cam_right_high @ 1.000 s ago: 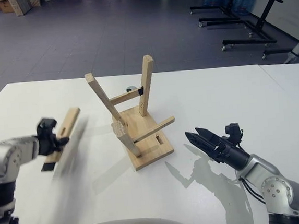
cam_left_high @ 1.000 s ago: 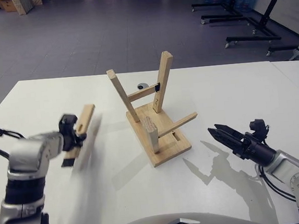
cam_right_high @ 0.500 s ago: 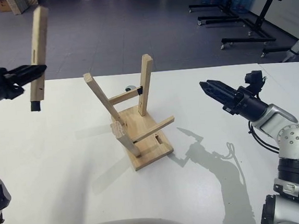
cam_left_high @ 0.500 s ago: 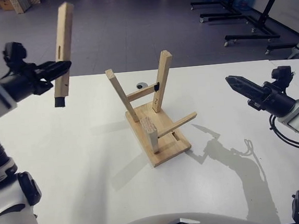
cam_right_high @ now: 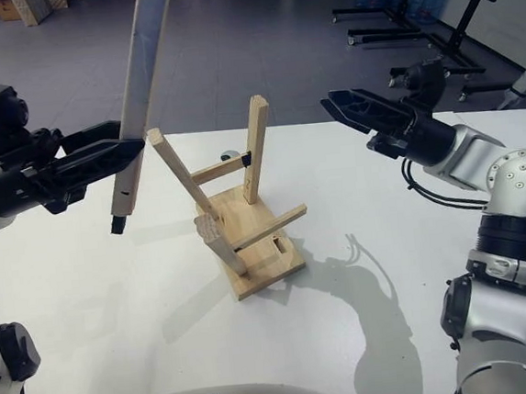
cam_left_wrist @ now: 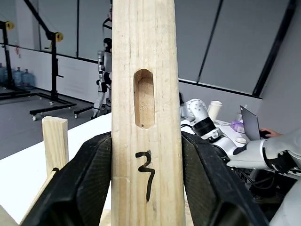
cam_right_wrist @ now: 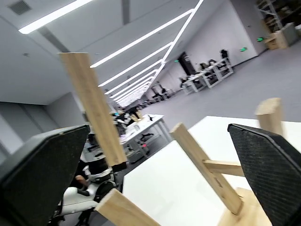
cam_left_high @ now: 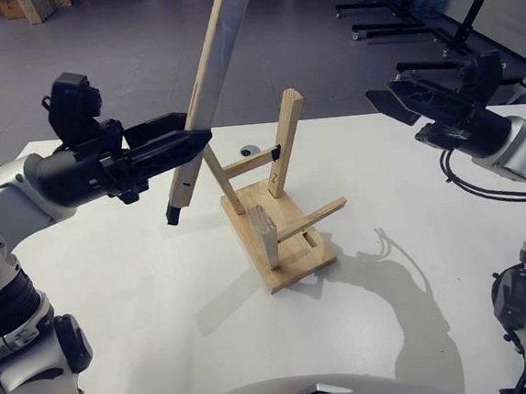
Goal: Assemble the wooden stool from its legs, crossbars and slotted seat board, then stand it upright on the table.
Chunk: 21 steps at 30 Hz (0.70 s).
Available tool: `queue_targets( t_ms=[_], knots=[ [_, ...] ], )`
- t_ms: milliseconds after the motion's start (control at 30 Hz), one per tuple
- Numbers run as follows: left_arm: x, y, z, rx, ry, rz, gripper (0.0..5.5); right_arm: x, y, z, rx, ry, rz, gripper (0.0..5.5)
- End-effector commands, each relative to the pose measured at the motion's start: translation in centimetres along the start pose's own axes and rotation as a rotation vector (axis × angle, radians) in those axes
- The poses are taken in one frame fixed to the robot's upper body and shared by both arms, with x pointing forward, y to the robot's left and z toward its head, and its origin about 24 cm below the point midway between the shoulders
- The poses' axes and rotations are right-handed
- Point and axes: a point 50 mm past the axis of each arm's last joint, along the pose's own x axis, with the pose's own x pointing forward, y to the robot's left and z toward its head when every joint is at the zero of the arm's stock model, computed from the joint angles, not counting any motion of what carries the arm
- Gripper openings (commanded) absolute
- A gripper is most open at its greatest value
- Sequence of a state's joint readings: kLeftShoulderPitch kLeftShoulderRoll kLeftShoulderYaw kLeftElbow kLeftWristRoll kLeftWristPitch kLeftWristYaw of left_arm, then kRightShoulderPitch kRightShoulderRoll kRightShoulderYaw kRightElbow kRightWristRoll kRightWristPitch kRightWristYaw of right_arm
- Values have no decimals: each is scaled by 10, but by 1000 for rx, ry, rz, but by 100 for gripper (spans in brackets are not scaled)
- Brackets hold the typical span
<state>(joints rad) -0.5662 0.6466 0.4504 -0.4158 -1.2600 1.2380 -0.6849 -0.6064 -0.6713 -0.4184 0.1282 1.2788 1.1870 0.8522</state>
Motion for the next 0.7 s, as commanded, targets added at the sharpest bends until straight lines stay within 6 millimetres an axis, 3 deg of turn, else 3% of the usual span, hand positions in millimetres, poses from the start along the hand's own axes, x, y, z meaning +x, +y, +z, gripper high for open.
queue_targets(
  t_ms=[33, 400, 700],
  knots=[
    [13, -4, 7, 34, -7, -57, 207, 24, 14, -18, -35, 16, 136, 540],
    [35, -19, -8, 59, 82, -134, 207, 57, 23, -37, -23, -6, 221, 540],
    [36, -12, -8, 54, 79, -103, 207, 64, 55, -43, 34, 1, 372, 540]
  ],
)
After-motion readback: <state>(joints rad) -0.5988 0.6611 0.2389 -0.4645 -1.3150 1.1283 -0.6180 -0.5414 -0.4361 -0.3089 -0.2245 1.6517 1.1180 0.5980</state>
